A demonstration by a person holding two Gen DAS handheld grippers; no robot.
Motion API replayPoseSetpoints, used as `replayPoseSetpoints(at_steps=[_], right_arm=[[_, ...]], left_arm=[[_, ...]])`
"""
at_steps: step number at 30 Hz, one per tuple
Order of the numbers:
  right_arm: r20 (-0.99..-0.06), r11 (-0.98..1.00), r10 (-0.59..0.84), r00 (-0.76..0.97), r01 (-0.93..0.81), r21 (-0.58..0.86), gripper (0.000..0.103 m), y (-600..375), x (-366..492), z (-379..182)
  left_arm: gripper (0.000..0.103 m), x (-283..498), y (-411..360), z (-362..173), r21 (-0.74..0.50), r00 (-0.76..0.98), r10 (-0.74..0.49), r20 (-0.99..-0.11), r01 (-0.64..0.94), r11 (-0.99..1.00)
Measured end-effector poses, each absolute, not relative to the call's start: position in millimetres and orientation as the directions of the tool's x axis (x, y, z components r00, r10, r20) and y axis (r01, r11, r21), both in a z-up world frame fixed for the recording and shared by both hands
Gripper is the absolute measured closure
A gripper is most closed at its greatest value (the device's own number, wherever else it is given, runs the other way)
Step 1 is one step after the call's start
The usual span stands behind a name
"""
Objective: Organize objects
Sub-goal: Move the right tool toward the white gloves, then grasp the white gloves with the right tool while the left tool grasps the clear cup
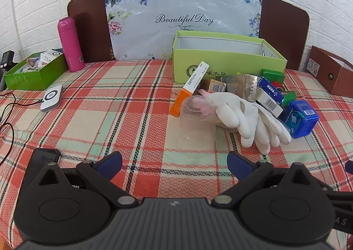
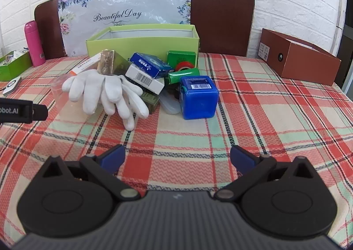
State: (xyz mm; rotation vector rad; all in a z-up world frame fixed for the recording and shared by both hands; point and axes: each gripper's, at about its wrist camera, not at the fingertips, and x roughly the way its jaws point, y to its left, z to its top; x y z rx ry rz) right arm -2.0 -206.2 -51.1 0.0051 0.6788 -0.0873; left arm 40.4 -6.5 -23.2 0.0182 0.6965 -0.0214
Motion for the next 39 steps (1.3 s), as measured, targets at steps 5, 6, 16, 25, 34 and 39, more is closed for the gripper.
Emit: replayPoseSetpoints(at_steps=[5, 6, 16, 25, 34, 39], right_arm=[[-0.633, 0.997, -0.075, 0.771, 0.078, -0.023, 0.000, -206.6, 1.5, -53.0], [-0.634, 0.997, -0.073, 0.770, 0.075, -0.024, 0.000, -206.2, 1.8, -53.3], [-0.644, 0.997, -0.072, 0.762, 0.067, -0.032, 0.000, -204.2, 7.8, -55.5], [-0.614, 0.999, -0.014, 0.789, 0.035, 0.023, 0.000, -203.7, 14.8, -46.9], [-0.506, 0.983, 0.184, 0.843, -0.159, 0.092, 0.000, -168.6, 62.2, -25.3], [-0.538, 0.979, 0.194, 0.820, -0.197, 0.052, 0.069, -158.9, 81.8, -38.1]], left_arm=[[0.000, 44.4, -6.4, -25.3, 0.007, 0.759, -0.015, -0.651, 0.025, 1.000], [0.000, 45.0, -6.2, -25.7, 0.005, 0.757, -0.015, -0.653, 0.024, 1.000], [0.000, 48.4, -2.6, -28.0, 0.004, 0.753, -0.027, -0.657, 0.039, 0.999], [0.000, 48.6, 18.9, -16.0, -0.040, 0.769, -0.097, -0.632, 0.093, 0.995], [0.000, 53.7, 40.8, -2.5, -0.039, 0.784, -0.120, -0.610, 0.121, 0.992], [0.000, 60.2, 38.9, -5.5, -0.069, 0.773, -0.168, -0.611, 0.160, 0.985]])
